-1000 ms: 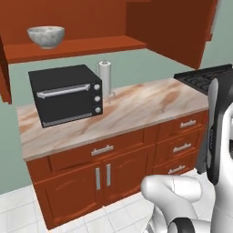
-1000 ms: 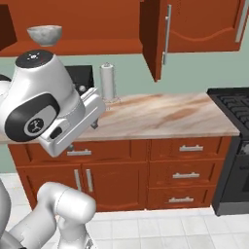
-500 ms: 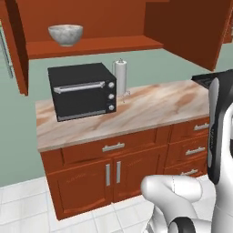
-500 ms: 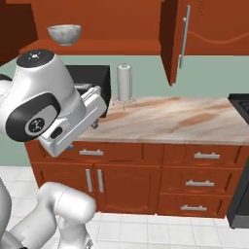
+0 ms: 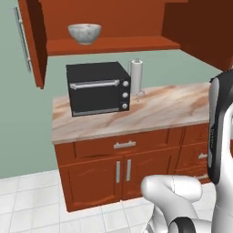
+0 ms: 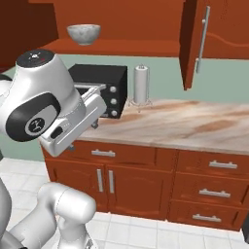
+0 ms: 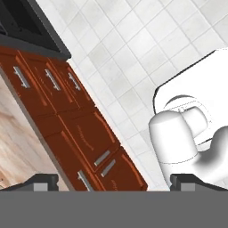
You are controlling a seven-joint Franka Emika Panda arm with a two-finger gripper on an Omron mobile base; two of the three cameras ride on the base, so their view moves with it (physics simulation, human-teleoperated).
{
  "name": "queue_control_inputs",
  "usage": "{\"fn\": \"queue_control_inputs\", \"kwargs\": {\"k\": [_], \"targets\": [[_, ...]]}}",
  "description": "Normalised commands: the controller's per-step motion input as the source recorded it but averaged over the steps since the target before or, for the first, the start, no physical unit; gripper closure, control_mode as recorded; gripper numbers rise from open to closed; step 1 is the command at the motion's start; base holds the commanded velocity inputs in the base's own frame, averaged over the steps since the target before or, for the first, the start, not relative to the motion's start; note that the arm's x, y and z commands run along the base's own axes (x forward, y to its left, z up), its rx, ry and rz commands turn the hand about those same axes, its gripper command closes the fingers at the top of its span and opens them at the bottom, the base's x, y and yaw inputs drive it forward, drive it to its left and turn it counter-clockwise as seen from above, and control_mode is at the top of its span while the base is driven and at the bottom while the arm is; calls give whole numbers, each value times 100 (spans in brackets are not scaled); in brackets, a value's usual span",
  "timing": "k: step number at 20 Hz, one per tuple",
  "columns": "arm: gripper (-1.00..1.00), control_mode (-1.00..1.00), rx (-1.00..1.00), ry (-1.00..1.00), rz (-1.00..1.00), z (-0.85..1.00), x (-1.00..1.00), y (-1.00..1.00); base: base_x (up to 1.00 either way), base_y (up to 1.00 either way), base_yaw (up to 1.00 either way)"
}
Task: Move the bowls from the cabinet to the plates on the dining table.
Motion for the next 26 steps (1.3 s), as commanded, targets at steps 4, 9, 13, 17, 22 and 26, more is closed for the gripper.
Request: {"fn": "queue_control_inputs", "kwargs": {"k": [4,9,13,17,22,26], "targets": [[-100,100,0,0,0,0,0,0,-2,0,25],[-100,100,0,0,0,0,0,0,0,0,25],[-100,100,0,0,0,0,0,0,0,0,25],[-100,100,0,0,0,0,0,0,0,0,25],[-100,100,0,0,0,0,0,0,39,-6,10],[-100,100,0,0,0,0,0,0,58,-2,3]]}}
